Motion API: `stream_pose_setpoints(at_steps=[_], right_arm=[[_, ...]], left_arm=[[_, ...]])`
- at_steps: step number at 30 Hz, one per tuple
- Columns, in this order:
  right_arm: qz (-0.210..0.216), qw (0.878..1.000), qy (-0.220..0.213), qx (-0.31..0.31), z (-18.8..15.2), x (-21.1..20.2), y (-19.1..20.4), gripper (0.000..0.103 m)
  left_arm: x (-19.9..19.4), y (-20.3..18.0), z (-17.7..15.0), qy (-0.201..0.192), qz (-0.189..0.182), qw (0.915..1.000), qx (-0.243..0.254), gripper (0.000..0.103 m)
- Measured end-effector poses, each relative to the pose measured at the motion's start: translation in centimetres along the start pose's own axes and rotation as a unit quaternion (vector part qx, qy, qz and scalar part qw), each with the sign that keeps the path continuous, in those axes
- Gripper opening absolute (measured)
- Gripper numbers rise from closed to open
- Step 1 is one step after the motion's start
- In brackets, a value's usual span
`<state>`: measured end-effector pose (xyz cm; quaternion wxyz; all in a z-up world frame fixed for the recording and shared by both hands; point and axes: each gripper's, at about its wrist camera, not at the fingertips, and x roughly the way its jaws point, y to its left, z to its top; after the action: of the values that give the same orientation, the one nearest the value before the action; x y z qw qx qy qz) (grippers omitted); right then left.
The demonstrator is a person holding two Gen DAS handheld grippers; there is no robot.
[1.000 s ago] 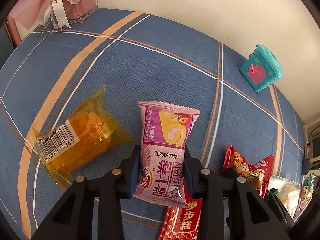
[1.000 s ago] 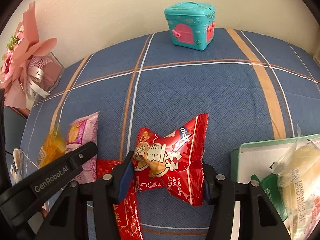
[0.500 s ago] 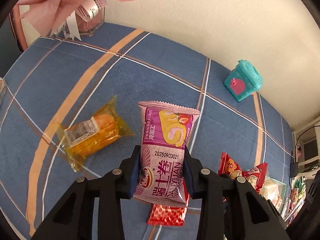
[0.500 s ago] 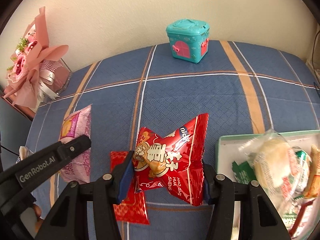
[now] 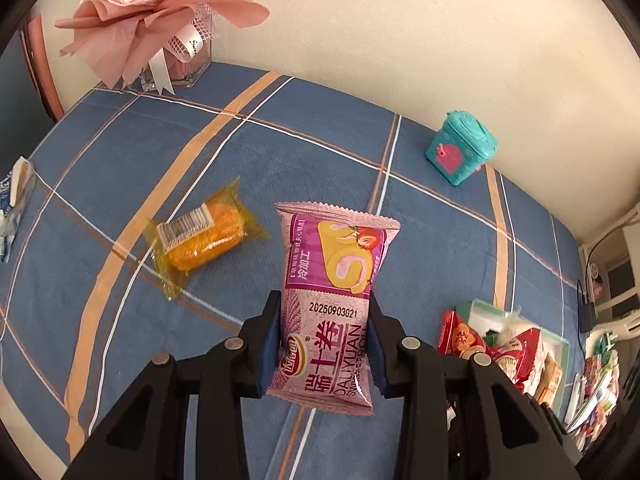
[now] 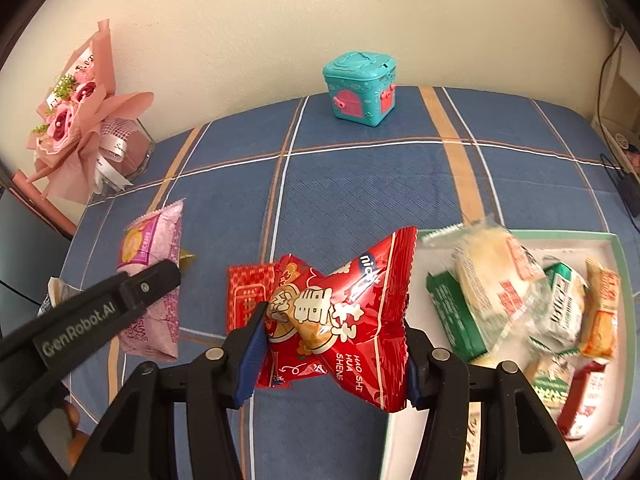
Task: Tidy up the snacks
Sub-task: 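Carry the pink roll bag and red snack pack over the white tray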
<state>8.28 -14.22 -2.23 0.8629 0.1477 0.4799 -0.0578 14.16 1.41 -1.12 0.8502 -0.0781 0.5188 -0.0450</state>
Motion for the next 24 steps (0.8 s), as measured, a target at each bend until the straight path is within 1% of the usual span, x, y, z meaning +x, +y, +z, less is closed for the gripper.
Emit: stream_pose_setpoints(at_steps=[4, 9, 18, 24], right_arm=[[-0.002, 1.0, -0.005, -0.001, -0.8, -1.3, -0.2, 0.059], [0.0, 1.0, -0.011, 0.0, -1.9, -3.0, -0.6, 0.059], [-0.008, 1.0, -0.021, 0.0, -3.3, -5.0, -1.9, 0.059], [-0.012, 1.0, -0.008, 0.01, -3.4, -4.9, -2.8, 0.059]], left_arm=[[-1.4, -1.5, -1.2, -0.01, 0.001, 0.9997, 0.022, 0.039], [-3.0, -2.1, -2.3, -0.03, 0.007, 0.999, 0.033, 0.039], [-4.4, -2.4, -4.1, -0.034, 0.004, 0.9987, 0.038, 0.039], [-4.9, -3.3, -4.6, -0.036, 0.0, 0.9981, 0.049, 0.04]])
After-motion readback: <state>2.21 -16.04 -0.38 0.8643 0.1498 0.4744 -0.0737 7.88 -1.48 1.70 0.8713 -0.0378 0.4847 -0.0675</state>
